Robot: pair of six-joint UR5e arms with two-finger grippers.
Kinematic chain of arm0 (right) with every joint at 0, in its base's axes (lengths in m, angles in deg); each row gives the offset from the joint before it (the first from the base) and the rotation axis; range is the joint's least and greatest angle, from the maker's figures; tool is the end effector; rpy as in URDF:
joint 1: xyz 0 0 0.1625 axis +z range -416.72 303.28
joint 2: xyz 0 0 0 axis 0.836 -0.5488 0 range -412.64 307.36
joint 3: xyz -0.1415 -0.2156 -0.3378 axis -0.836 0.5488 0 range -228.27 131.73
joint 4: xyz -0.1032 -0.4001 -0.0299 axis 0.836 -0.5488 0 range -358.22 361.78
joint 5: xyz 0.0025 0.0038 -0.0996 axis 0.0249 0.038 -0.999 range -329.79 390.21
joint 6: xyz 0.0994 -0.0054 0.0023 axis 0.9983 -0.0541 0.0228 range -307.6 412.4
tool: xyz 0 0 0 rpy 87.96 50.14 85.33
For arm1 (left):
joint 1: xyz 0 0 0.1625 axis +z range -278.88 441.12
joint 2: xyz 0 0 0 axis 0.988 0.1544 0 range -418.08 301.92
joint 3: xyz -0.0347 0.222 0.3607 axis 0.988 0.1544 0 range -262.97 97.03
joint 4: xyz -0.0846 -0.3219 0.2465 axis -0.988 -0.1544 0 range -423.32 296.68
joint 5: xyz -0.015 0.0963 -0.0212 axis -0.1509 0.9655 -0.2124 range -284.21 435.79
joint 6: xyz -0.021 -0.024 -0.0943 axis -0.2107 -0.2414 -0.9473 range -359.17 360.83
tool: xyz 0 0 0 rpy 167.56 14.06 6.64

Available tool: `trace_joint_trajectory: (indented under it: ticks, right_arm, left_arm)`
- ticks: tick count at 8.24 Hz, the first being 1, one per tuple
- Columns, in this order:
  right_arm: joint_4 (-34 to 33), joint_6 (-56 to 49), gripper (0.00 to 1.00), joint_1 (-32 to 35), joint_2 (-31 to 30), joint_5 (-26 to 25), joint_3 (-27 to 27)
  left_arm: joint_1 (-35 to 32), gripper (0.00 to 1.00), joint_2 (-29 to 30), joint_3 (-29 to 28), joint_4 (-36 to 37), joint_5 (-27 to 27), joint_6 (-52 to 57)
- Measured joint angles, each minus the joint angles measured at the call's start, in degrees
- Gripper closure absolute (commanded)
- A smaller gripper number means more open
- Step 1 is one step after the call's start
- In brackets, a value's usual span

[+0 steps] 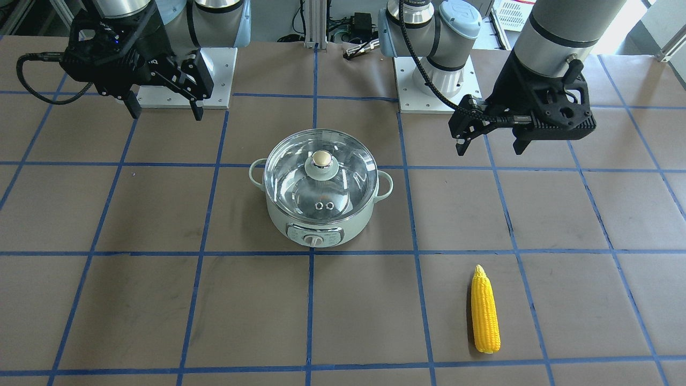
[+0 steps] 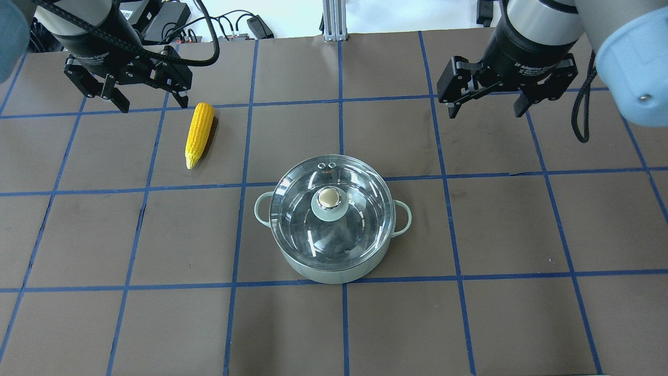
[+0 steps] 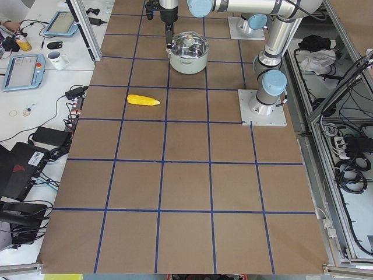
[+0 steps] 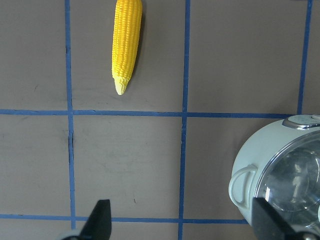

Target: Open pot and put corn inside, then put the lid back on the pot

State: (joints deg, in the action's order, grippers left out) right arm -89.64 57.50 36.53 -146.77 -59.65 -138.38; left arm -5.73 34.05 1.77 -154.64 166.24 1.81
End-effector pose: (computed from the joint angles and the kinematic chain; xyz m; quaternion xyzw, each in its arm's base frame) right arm 0.1600 -0.4610 0.5242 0.0160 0.9987 -0.0471 0.0047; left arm -0.1042 -0.5167 0.5122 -0.0190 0.9997 -0.0155 0.0045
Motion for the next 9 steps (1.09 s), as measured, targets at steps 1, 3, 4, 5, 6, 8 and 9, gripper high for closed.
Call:
trace_joint_trajectory:
  ticks: [1, 3, 4, 5, 6, 8, 9]
  right_arm:
    - [0.0, 0.0, 0.00, 0.0, 0.0, 0.0, 0.0]
    - [0.0, -0.1, 0.00, 0.0, 0.1, 0.1, -0.1]
    - [-0.1, -0.1, 0.00, 0.0, 0.1, 0.1, -0.1]
    - [0.0, 0.0, 0.00, 0.0, 0.1, 0.1, -0.1]
    - [0.0, 0.0, 0.00, 0.0, 0.2, 0.0, -0.1]
    - [0.1, 0.0, 0.00, 0.0, 0.3, -0.2, -0.1]
    - [0.1, 0.1, 0.00, 0.1, 0.7, 0.0, -0.1]
  left_arm:
    - [0.0, 0.00, 0.0, 0.0, 0.0, 0.0, 0.1]
    - [0.0, 0.00, 0.1, 0.0, 0.0, 0.2, 0.5]
    - [0.1, 0.00, 0.3, 0.1, 0.1, 0.4, 0.6]
    - [0.4, 0.00, 0.9, 0.2, 1.0, 0.6, 0.7]
    - [0.8, 0.00, 2.8, 0.1, 3.3, 0.7, 0.9]
    - [2.1, 0.00, 7.4, 0.1, 9.7, 0.7, 2.6]
    - [2.7, 0.00, 9.7, 0.1, 13.1, 0.7, 4.9]
